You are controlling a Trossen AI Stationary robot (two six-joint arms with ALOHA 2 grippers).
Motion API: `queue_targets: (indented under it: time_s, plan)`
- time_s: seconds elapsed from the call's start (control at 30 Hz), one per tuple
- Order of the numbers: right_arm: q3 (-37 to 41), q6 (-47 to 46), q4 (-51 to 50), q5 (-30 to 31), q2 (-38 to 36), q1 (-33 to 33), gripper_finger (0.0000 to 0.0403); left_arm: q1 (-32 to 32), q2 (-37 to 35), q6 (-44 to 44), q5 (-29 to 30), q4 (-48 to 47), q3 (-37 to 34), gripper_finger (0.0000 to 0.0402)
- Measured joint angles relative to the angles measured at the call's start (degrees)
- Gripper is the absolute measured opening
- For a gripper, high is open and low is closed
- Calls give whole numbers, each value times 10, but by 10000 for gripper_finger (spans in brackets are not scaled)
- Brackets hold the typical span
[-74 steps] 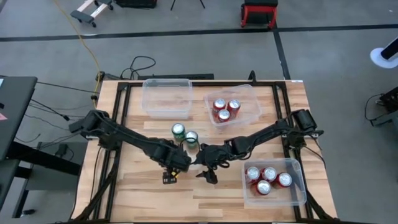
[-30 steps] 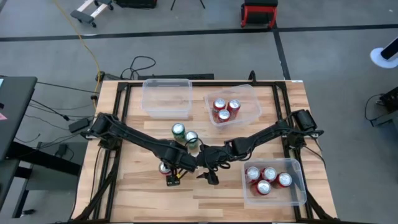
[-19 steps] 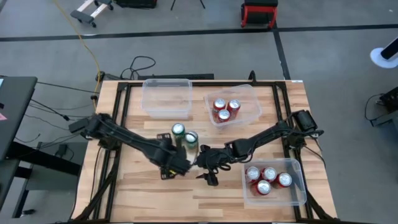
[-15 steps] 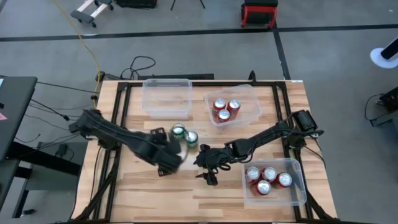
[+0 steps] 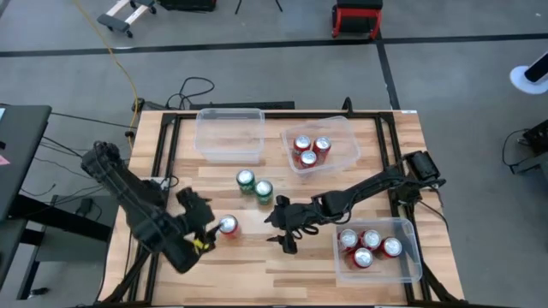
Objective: Sort soda cans
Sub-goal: Put the red soda can into the top right transparent bin
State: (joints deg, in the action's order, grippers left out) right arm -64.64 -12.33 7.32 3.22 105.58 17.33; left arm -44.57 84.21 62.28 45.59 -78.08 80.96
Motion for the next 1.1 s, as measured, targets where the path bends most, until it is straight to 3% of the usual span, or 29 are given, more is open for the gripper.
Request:
queue_targets:
  time_s: [0.23,0.37,0.53,0.73,0.87,1.1]
  plan:
    - [0,34,-7,1,-42,8,310,-63,-45,107,43,192,-215,329]
    - [0,53,-14,11,-76,-1,310,-76,-55,149,35,227,-273,317]
    - [0,70,-33,14,-109,-17,310,-80,-54,158,-15,229,-320,301]
    - [0,99,-47,14,-135,-36,310,-76,-54,106,-12,350,-402,237]
    - [0,107,-76,10,-154,-56,310,-67,-54,55,13,484,-464,194]
    - [0,96,-101,-62,-147,-95,310,-5,-54,-103,12,737,-537,160]
